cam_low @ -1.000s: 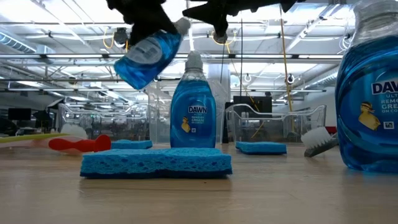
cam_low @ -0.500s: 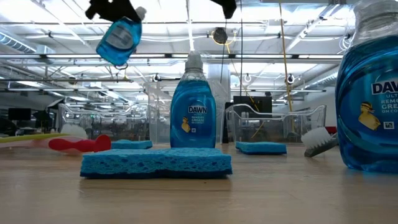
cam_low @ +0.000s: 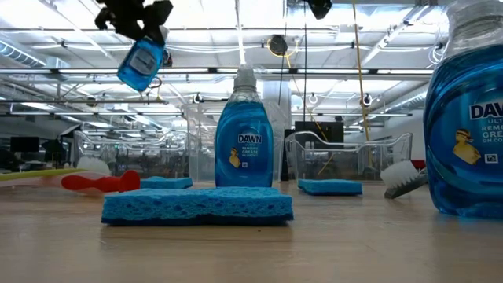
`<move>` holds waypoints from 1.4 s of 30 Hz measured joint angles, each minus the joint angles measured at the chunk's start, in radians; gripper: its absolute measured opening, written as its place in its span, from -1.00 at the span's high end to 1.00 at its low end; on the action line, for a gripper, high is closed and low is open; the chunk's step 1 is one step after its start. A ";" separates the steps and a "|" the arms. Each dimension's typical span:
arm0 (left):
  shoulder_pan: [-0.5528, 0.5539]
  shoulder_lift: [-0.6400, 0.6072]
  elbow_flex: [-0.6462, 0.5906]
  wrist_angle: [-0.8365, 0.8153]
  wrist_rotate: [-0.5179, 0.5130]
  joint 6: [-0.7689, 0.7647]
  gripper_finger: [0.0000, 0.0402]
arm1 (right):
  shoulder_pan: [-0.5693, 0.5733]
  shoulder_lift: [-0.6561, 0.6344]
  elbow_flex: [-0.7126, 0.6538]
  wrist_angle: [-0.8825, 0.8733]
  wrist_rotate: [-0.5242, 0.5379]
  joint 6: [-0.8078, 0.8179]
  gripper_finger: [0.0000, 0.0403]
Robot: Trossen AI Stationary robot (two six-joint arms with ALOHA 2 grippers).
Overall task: Pick & Place Kitchen Sink Supplies
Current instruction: Put the blue dishwashing liquid into the left transparent bin
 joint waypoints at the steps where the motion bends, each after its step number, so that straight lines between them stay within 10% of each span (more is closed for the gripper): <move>1: 0.015 0.001 -0.019 0.034 0.016 0.000 0.16 | 0.000 -0.005 0.000 -0.002 0.000 0.000 0.18; 24: 0.252 0.227 -0.495 1.088 0.265 0.067 0.16 | 0.000 -0.027 0.000 -0.059 0.129 -0.005 0.21; 42: 0.317 0.498 -0.494 1.258 0.311 0.034 0.16 | 0.000 -0.027 0.000 -0.059 0.209 0.072 0.22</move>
